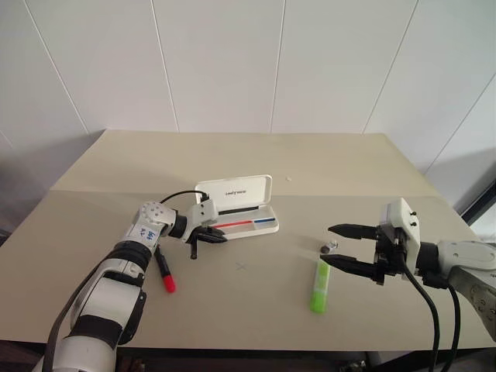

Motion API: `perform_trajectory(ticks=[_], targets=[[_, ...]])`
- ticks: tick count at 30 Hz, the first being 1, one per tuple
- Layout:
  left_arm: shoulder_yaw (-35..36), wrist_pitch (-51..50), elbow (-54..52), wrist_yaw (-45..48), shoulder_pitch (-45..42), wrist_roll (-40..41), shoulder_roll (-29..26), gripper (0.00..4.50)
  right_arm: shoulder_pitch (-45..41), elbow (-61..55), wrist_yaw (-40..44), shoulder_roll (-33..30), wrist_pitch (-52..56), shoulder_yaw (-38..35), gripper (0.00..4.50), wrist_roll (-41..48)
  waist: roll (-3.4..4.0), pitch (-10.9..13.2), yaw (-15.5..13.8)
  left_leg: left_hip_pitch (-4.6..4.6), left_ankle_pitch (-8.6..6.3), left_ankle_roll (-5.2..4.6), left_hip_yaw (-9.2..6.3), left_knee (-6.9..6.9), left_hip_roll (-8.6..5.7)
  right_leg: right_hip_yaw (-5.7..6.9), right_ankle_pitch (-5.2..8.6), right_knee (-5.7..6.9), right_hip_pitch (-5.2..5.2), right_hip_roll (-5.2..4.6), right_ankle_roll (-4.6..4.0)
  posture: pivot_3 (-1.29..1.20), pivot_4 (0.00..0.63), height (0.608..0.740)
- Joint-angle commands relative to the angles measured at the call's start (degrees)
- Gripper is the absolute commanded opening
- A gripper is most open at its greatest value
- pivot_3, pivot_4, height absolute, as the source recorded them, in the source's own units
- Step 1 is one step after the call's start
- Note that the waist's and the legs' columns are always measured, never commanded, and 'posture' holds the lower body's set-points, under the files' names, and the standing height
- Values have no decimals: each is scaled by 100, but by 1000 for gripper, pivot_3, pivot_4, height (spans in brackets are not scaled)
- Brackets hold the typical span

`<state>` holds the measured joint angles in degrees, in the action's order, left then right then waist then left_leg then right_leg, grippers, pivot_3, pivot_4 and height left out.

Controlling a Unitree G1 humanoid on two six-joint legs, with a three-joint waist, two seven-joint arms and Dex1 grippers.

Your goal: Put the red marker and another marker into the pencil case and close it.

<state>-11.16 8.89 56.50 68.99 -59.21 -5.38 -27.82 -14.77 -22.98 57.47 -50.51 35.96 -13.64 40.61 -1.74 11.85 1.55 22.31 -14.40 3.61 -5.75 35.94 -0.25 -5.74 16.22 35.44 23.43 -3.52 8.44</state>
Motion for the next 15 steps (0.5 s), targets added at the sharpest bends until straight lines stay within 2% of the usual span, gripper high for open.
perform_trajectory(ticks=[1,7,15], targets=[[84,-249,-835,309,282,224,-150,39,-27,148,389,-17,-308,-248,4500,170,0,0,0,0,0,0,0,0,0,0,0,0,0,0,0,0,150,740],[269,-1125,-2925,626,1088,735,-511,39,21,489,883,-28,-579,-368,4500,293,1,1,6,3,-2,0,0,1,2,0,1,2,3,-1,0,0,150,740],[455,-1758,-5162,327,2249,1102,-943,39,9,653,1109,-45,-559,-288,4500,336,2,2,5,-2,-2,0,1,5,4,-1,3,8,2,-1,-4,0,150,740]])
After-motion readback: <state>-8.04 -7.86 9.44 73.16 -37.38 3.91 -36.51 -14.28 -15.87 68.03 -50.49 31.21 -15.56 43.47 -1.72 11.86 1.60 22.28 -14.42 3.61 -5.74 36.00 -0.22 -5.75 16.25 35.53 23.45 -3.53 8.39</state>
